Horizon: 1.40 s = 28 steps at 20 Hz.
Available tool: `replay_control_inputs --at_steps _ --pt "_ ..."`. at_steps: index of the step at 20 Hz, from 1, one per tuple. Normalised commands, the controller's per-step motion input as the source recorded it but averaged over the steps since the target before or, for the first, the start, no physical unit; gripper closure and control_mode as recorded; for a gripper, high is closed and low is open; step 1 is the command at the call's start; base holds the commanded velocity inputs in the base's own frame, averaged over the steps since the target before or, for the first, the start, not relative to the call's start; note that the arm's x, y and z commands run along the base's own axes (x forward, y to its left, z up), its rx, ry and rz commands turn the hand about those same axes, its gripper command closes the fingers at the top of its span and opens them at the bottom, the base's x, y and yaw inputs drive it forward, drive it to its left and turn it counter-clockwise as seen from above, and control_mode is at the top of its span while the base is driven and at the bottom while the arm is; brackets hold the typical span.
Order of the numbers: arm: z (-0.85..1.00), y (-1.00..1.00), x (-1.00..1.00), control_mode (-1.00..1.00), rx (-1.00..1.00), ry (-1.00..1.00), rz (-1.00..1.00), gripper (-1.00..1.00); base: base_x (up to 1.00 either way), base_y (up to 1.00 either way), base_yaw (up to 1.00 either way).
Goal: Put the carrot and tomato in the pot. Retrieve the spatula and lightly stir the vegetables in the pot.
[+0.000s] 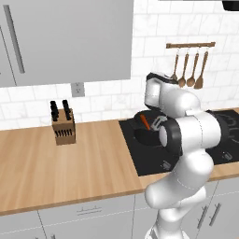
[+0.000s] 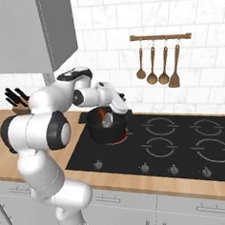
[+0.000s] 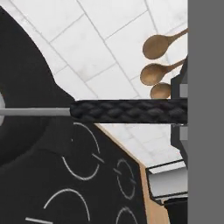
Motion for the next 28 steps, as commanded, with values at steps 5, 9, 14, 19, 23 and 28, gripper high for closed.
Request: replay_control_inputs --at_steps 5,9,14,19,23,28 --pt "0.0 0.32 0.03 -1.0 -0.33 -0.13 -0.12 1.0 0.0 0.0 0.0" --pt "0.0 0.73 0.01 -1.0 -0.11 -0.04 -0.01 1.0 0.0 0.0 0.0" --pt "0.0 0.79 0.14 -1.0 -0.03 0.0 0.0 1.0 0.0 0.0 0.0" --pt "-0.18 0.52 0.32 -1.0 -0.01 0.0 0.0 1.0 0.0 0.0 0.0" --pt "-0.61 0.42 0.26 -1.0 -0.06 0.0 0.0 1.0 0.0 0.0 0.0" --pt "-0.76 0.17 0.22 -1.0 -0.19 -0.11 0.0 1.0 0.0 0.0 0.0"
